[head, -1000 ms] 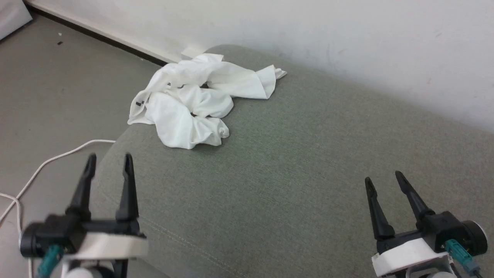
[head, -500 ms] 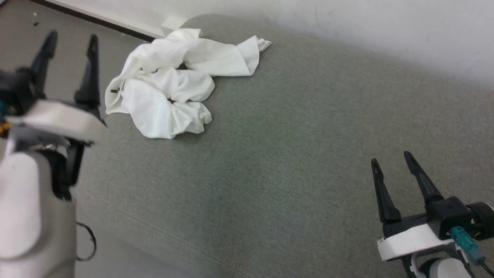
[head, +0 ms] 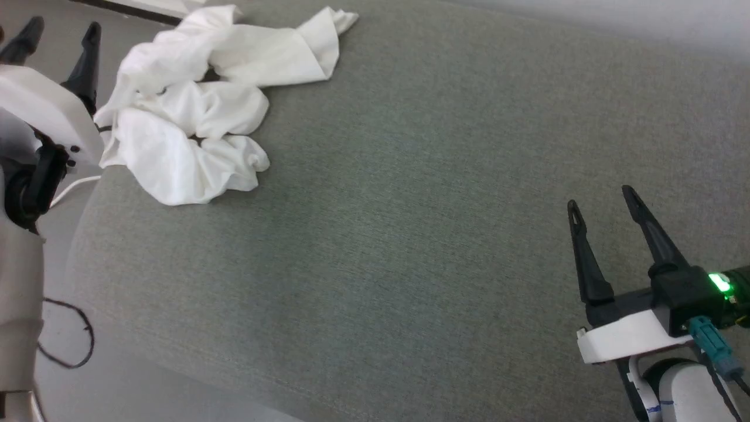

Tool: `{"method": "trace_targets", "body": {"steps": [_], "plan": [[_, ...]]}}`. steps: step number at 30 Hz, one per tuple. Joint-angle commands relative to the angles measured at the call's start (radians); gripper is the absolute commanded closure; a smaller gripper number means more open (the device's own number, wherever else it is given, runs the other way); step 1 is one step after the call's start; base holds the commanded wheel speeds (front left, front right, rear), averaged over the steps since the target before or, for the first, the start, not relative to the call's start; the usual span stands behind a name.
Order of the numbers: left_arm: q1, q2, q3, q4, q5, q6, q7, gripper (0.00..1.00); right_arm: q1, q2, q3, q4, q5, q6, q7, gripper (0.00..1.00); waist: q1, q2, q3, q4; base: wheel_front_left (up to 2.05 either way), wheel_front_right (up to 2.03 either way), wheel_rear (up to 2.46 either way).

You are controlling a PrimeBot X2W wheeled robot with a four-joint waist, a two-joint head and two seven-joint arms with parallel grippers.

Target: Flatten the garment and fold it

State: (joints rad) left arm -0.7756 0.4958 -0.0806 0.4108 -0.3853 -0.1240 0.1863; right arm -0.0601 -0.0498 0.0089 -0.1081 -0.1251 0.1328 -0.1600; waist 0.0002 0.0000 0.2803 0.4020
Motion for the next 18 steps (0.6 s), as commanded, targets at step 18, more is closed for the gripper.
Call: {"method": "trace_targets", "body": {"steps": [18], "plan": [[-0.125, 0.088, -0.274, 0.289, -0.212, -0.007, 0.048, 0.0, -0.066, -0.001, 0.006, -0.166, -0.093, -0.002, 0.086, 0.0, -0.0002, 0.0, 0.279, -0.099, 0.0, 0.0, 0.0]]}}
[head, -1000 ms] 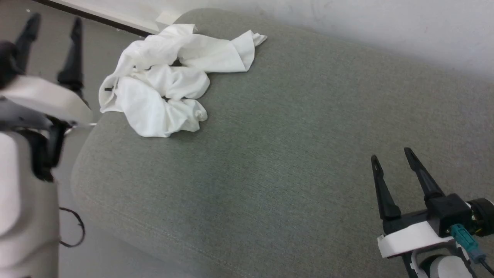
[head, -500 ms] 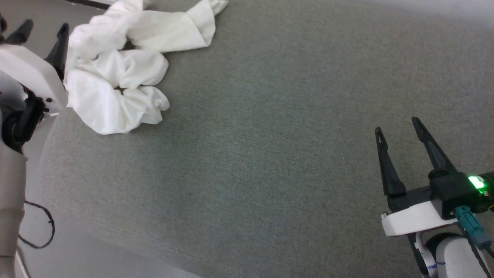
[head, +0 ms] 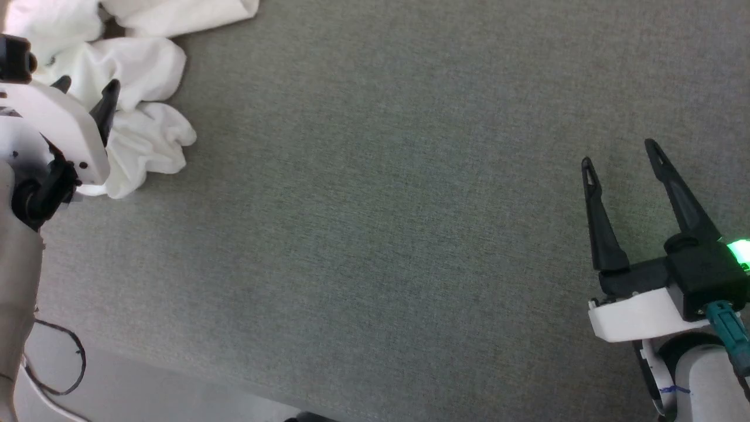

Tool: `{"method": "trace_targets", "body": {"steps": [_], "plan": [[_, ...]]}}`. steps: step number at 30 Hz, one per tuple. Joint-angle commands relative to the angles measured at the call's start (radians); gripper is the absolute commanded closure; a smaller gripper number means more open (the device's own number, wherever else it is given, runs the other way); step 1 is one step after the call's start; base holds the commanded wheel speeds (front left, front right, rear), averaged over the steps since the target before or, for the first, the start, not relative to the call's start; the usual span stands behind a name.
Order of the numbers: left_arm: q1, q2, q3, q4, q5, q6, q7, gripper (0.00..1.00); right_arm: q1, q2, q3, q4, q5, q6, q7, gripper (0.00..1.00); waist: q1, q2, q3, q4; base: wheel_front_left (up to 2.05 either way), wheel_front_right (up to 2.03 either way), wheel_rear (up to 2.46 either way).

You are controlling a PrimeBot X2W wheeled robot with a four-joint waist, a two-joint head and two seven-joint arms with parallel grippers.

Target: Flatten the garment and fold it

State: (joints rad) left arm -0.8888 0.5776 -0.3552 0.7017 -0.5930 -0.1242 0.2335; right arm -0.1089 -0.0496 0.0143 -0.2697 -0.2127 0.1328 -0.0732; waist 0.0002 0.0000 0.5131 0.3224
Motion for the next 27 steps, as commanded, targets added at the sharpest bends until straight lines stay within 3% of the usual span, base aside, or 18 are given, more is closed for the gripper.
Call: {"method": "trace_targets", "body": {"steps": [1, 15, 16, 17, 18, 27], "plan": [[-0.017, 0.005, -0.006, 0.017, -0.009, -0.006, 0.004, 0.0, -0.019, -0.001, 0.001, -0.011, -0.009, -0.002, 0.002, 0.0, -0.0002, 0.0, 0.056, -0.02, 0.0, 0.0, 0.0], [-0.073, -0.038, -0.076, 0.198, -0.059, -0.006, -0.029, 0.0, -0.027, -0.022, -0.002, -0.077, -0.013, -0.002, 0.039, 0.0, -0.0002, 0.0, 0.11, -0.037, 0.0, 0.0, 0.0], [-0.074, -0.038, -0.083, 0.203, -0.063, -0.006, -0.036, 0.28, -0.026, -0.024, -0.003, -0.079, -0.012, -0.002, 0.04, 0.0, -0.0002, 0.0, 0.108, -0.038, 0.0, 0.0, 0.0], [-0.075, -0.037, -0.088, 0.206, -0.066, -0.006, -0.047, 0.89, -0.024, -0.024, -0.003, -0.079, -0.01, -0.002, 0.042, 0.0, -0.0002, 0.0, 0.105, -0.039, 0.0, 0.0, 0.0], [-0.076, -0.037, -0.094, 0.21, -0.071, -0.006, -0.057, 1.0, -0.023, -0.025, -0.003, -0.08, -0.009, -0.002, 0.043, 0.0, -0.0002, 0.0, 0.102, -0.04, 0.0, 0.0, 0.0], [-0.091, 0.013, -0.133, 0.216, -0.12, -0.006, -0.127, 1.0, -0.008, -0.018, 0.001, -0.052, 0.01, -0.002, 0.024, 0.0, -0.0002, 0.0, 0.019, -0.047, 0.0, 0.0, 0.0]]}}
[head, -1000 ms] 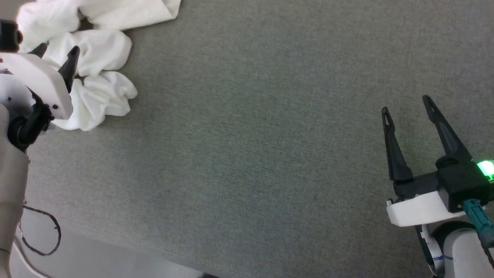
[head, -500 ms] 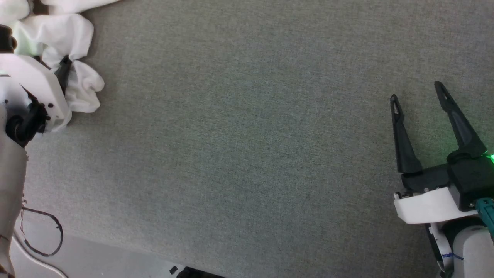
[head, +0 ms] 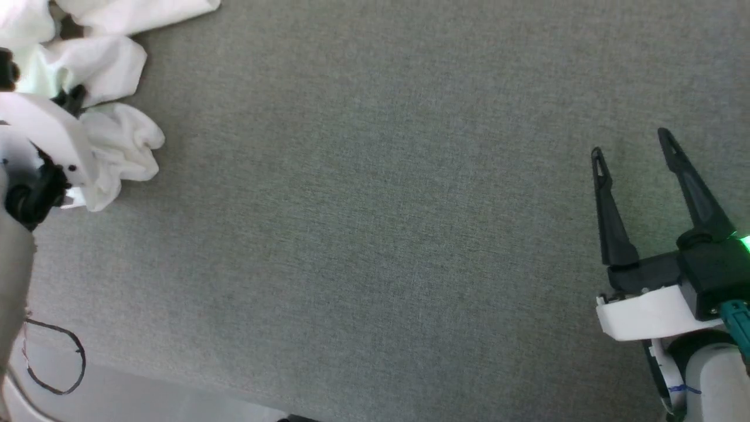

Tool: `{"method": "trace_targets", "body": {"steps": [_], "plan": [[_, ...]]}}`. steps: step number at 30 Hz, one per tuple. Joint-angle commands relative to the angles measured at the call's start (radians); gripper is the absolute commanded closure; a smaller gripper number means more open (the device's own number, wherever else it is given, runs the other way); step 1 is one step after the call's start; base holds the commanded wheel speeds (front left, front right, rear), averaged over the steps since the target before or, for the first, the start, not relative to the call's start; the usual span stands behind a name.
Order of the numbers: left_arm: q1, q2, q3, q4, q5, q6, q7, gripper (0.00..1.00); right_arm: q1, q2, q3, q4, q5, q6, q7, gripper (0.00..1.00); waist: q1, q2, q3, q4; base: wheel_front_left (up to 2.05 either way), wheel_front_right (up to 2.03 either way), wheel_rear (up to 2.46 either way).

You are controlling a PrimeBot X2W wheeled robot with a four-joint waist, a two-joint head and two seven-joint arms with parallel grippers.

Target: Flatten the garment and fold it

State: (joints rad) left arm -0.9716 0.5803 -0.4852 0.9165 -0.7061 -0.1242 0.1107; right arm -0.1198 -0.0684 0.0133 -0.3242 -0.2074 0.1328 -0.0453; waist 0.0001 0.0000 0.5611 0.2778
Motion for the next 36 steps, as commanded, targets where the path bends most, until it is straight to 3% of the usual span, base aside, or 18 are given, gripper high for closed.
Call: {"method": "trace_targets", "body": {"steps": [1, 12, 20, 26, 36], "plan": [[-0.013, 0.02, -0.007, -0.002, -0.007, -0.006, -0.011, 1.0, 0.004, 0.003, 0.004, 0.011, 0.009, -0.002, -0.01, 0.0, -0.0001, 0.0, -0.044, -0.003, 0.0, 0.0, 0.0], [-0.128, 0.122, -0.025, -0.113, 0.013, -0.006, -0.07, 1.0, 0.034, 0.017, 0.007, 0.143, 0.086, -0.002, -0.104, 0.0, -0.0001, 0.0, -0.245, -0.019, 0.0, 0.0, 0.0], [-0.277, 0.132, -0.023, -0.274, 0.048, 0.035, -0.036, 1.0, 0.068, 0.018, -0.009, 0.222, 0.187, -0.002, -0.166, 0.0, -0.0001, 0.0, -0.373, -0.049, 0.0, 0.0, 0.0], [-0.414, 0.07, -0.022, -0.4, 0.051, 0.08, 0.023, 1.0, 0.098, 0.018, -0.035, 0.266, 0.236, -0.002, -0.195, 0.0, -0.0001, 0.0, -0.449, -0.085, 0.0, 0.0, 0.0], [-0.584, -0.115, -0.054, -0.484, 0.017, 0.119, 0.117, 1.0, 0.121, 0.018, -0.061, 0.3, 0.276, -0.002, -0.213, 0.0, -0.0001, 0.0, -0.507, -0.161, 0.0, 0.0, 0.0]]}}
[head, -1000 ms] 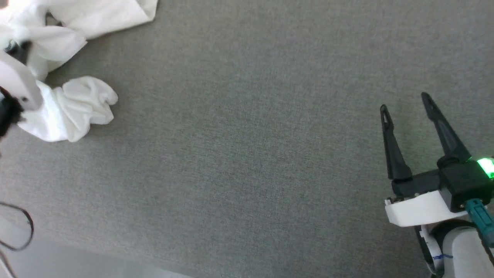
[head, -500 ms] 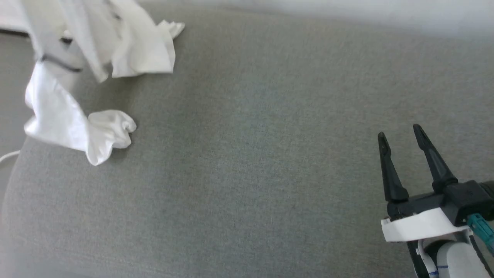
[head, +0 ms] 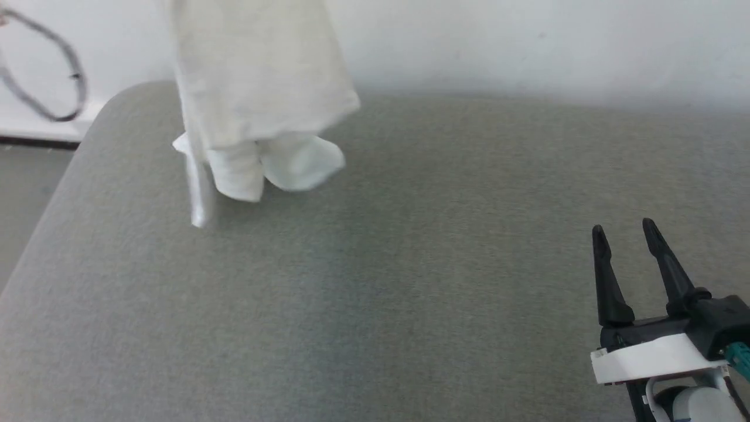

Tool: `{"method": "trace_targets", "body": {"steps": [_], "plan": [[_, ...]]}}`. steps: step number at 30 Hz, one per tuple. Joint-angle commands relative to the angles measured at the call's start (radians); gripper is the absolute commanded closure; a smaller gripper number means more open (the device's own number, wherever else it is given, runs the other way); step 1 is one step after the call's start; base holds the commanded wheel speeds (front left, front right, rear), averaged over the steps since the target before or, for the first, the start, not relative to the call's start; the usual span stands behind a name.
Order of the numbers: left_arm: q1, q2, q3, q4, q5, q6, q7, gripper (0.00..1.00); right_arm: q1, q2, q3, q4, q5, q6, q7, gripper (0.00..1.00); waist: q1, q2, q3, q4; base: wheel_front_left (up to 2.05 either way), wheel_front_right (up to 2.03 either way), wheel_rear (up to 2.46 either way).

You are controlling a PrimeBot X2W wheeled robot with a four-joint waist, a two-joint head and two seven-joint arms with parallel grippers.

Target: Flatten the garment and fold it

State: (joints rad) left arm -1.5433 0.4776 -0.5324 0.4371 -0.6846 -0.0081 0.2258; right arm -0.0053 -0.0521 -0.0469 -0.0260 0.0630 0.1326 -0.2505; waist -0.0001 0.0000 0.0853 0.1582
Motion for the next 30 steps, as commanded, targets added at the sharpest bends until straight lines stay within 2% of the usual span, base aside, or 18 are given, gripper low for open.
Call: {"method": "trace_targets", "body": {"steps": [1, 9, 15, 23, 30], "plan": [[-0.023, -0.028, -0.01, -0.006, -0.009, 0.004, 0.008, 1.0, 0.006, 0.002, -0.003, 0.003, 0.008, -0.002, -0.009, 0.0, 0.0001, 0.0, -0.035, -0.05, 0.0, 0.0, 0.0], [-0.068, -0.128, -0.012, 0.002, -0.053, 0.01, 0.014, 1.0, 0.014, 0.002, -0.022, 0.003, 0.015, -0.002, -0.011, 0.0, 0.0001, 0.0, -0.045, -0.114, 0.0, 0.0, 0.0], [-0.018, -0.196, -0.027, -0.006, -0.096, 0.006, 0.008, 1.0, 0.03, 0.002, -0.046, -0.005, 0.021, -0.002, -0.011, 0.0, 0.0001, 0.0, -0.043, -0.152, 0.0, 0.0, 0.0], [0.211, -0.226, -0.094, -0.052, -0.126, 0.006, -0.008, 1.0, 0.032, 0.002, -0.106, -0.031, 0.015, -0.002, -0.011, 0.0, 0.0001, 0.0, -0.03, -0.167, 0.0, 0.0, 0.0], [0.542, -0.199, -0.192, -0.108, -0.117, 0.028, -0.056, 1.0, 0.035, 0.002, -0.104, -0.037, 0.015, -0.002, -0.011, 0.0, 0.0001, 0.0, -0.013, -0.169, 0.0, 0.0, 0.0]]}}
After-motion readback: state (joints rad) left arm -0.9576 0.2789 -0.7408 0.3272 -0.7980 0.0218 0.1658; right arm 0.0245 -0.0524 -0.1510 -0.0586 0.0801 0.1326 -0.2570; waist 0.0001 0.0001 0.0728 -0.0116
